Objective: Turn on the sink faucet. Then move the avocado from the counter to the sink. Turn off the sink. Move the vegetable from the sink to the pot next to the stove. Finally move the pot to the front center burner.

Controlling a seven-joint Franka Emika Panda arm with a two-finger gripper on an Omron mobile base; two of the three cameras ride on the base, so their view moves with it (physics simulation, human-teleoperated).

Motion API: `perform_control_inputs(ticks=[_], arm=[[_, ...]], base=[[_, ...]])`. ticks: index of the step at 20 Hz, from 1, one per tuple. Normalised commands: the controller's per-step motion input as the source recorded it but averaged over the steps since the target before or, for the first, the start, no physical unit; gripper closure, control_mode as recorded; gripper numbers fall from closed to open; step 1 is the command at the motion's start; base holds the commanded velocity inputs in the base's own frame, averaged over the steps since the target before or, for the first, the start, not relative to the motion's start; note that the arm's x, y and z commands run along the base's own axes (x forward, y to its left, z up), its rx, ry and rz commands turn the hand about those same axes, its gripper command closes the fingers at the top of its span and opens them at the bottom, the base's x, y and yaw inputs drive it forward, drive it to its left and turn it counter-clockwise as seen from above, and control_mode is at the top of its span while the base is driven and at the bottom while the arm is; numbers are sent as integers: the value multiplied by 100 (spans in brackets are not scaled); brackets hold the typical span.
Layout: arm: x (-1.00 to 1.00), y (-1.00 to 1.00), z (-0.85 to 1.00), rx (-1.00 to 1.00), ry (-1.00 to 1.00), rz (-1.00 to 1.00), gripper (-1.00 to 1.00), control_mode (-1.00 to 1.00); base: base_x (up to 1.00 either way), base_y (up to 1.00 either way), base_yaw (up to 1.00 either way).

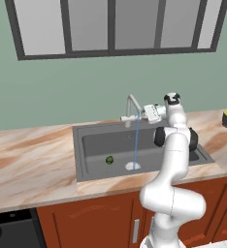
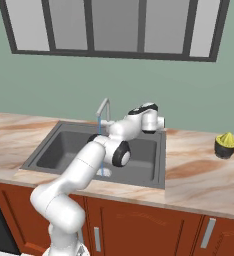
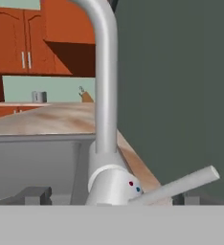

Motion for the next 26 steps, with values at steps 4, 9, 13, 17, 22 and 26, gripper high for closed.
perform_control_inputs(ticks=[4,9,13,17,22,26], arm=[[0,39,0,0,0,9,-100,-100],[0,33,3,0,0,8,-100,-100],[0,34,19,0,-3,7,-100,-100],[0,52,32,0,-4,3,-100,-100],[0,68,44,-2,-4,1,-100,-100],[0,82,59,-5,-2,0,-100,-100]], base=[[0,0,0],[0,0,0],[0,0,0],[0,0,0],[0,0,0],[0,0,0]])
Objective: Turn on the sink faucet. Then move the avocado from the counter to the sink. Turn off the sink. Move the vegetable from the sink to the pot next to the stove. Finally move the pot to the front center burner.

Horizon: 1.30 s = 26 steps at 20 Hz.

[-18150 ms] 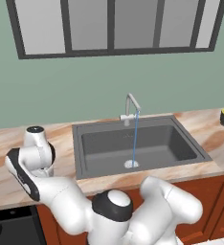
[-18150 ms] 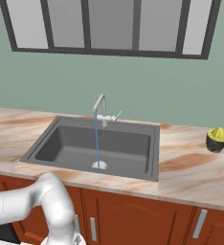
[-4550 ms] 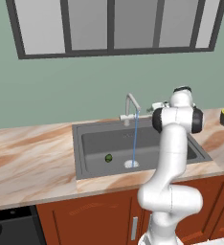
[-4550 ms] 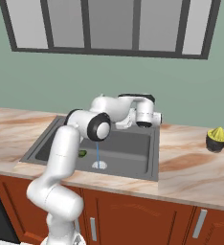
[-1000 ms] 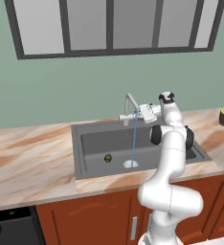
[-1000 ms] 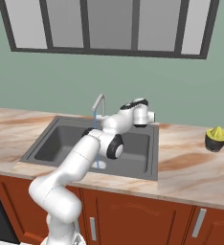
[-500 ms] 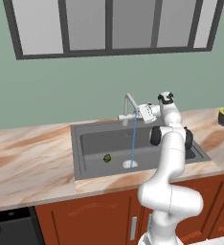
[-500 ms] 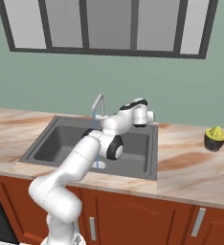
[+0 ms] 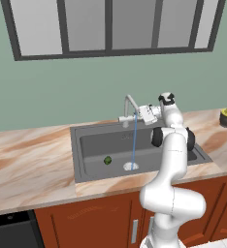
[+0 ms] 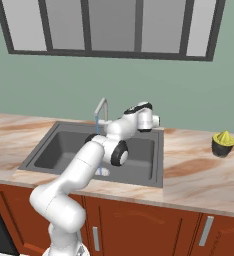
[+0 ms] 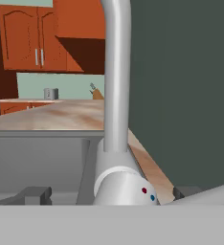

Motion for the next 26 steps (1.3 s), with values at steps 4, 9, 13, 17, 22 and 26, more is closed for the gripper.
perform_control_inputs(ticks=[4,9,13,17,22,26], arm=[[0,93,71,-10,0,0,-100,-100],[0,100,70,-14,0,0,-100,-100],[0,100,60,-15,-1,0,-100,-100],[0,99,52,-15,-2,1,-100,-100],[-2,30,2,-4,-2,2,-100,-100],[1,0,1,0,-3,2,100,-100]], base=[[0,0,0],[0,0,0],[0,0,0],[0,0,0],[0,0,0],[0,0,0]])
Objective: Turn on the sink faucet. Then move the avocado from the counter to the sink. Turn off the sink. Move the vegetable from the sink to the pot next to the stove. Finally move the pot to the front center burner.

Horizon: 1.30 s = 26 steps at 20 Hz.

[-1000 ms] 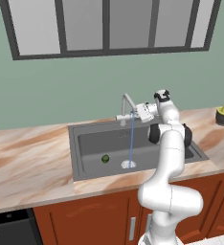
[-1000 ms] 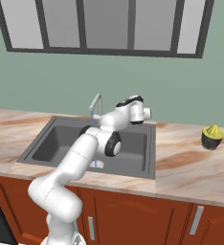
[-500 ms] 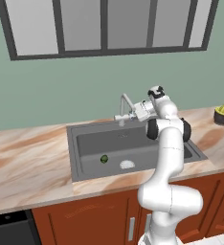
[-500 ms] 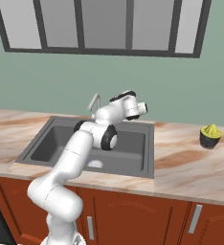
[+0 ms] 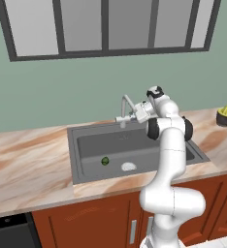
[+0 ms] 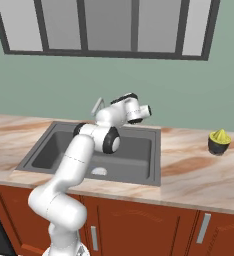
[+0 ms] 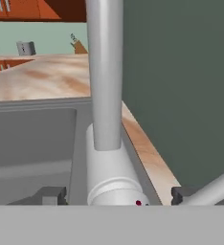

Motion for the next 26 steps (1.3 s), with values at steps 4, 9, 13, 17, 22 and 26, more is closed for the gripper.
perform_control_inputs(ticks=[4,9,13,17,22,26], arm=[[0,0,2,0,-6,3,100,-100],[1,0,2,0,-3,3,-100,-100],[1,0,10,0,-4,3,-100,-100],[3,-12,18,0,-2,2,-100,-100],[0,-25,26,0,-2,1,-100,-100],[0,-30,24,0,-3,1,-100,-100]], base=[[0,0,0],[0,0,0],[0,0,0],[0,0,0],[0,0,0],[0,0,0]])
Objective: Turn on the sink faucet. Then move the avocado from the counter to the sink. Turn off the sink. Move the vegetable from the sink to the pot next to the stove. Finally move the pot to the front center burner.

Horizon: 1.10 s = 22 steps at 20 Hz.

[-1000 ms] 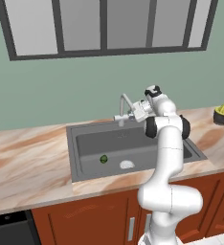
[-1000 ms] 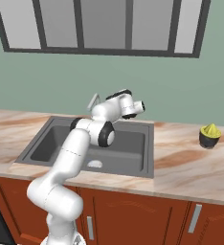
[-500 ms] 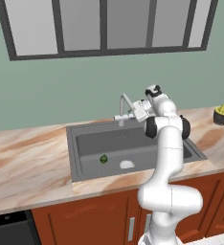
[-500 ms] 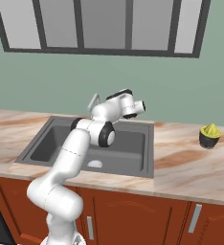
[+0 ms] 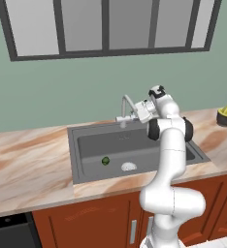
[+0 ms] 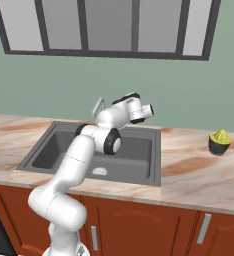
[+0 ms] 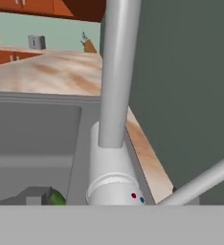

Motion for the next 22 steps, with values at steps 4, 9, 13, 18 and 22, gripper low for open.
perform_control_inputs(ticks=[4,9,13,18,22], arm=[[0,-35,22,0,-4,1,-100,-100],[0,-32,24,0,-5,0,-100,-100],[-12,-12,7,0,-10,0,-100,-100],[-47,6,40,0,-14,0,-100,-100],[-72,32,41,0,-14,-2,-100,-100]], base=[[0,0,0],[0,0,0],[0,0,0],[0,0,0],[0,0,0]])
